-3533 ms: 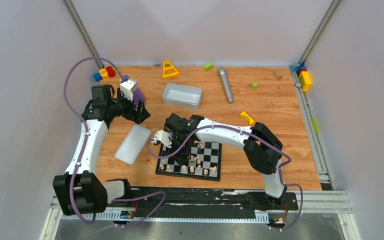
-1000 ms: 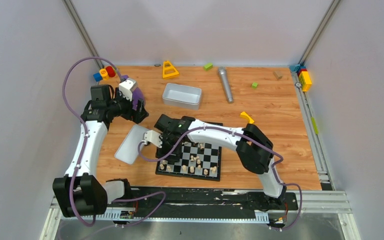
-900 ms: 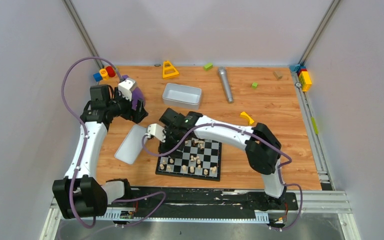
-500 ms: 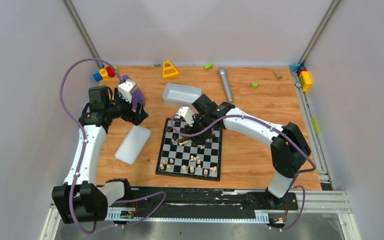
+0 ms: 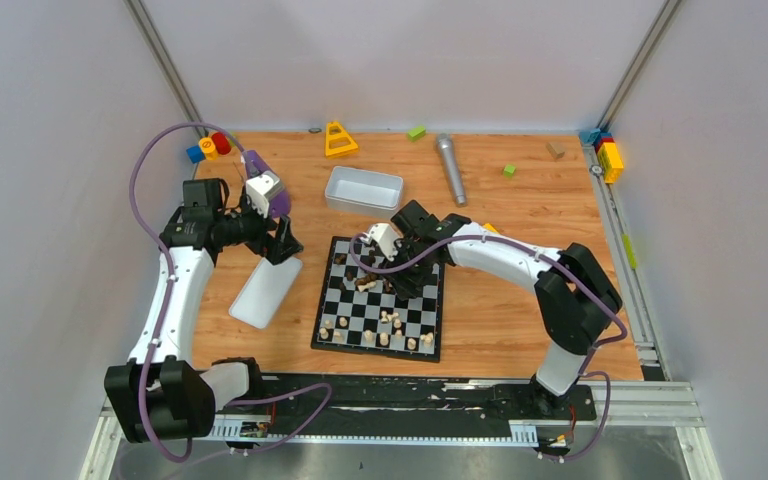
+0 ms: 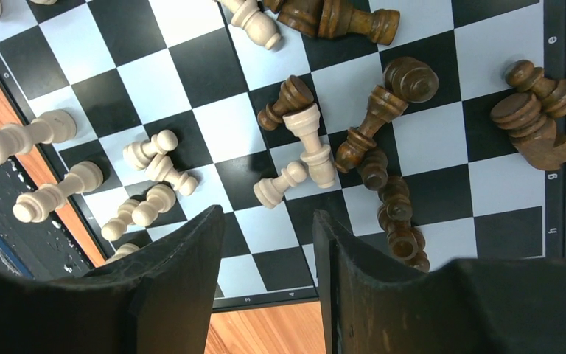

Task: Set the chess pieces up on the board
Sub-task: Pick up the chess piece from the chessboard.

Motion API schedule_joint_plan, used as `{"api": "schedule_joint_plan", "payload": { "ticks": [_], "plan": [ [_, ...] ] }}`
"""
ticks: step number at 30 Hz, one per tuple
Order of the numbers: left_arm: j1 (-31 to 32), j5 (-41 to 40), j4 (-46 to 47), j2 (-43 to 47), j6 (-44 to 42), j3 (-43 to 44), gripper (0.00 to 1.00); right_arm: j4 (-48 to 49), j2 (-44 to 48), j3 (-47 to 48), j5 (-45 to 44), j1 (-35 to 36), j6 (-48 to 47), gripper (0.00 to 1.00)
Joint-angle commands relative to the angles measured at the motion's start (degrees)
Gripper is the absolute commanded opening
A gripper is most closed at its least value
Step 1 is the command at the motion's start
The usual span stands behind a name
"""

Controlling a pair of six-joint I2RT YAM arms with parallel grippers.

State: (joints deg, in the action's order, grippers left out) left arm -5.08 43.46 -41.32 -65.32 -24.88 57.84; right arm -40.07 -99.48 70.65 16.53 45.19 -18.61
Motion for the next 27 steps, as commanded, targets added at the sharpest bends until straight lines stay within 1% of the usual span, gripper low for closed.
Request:
{"api": "schedule_joint_plan", "payload": {
  "ticks": [1,3,10,17,27],
  "plan": [
    [-0.19,1.69,2.02,1.94,-0.42,0.12,1.0,2.75,-1.64,1.27,-0.39,-0.19,3.5,0.48],
    [-0.19,1.64,2.41,2.03,-0.14,0.08,1.0,2.68,-2.45,1.7,-0.71,-0.19,4.49,0.48],
    [-0.2,1.32,2.95,1.78,0.16,0.09,1.0,2.64,-5.01,2.92,-2.25,-0.19,7.06,0.4],
    [-0.21,1.14,3.17,1.77,0.36,-0.01,1.0,2.41,-6.71,3.78,-2.03,0.61,8.06,0.35],
    [-0.19,2.29,3.52,2.06,-0.68,-0.42,1.0,1.55,-5.31,2.49,-3.6,0.94,6.49,0.13]
  ]
}}
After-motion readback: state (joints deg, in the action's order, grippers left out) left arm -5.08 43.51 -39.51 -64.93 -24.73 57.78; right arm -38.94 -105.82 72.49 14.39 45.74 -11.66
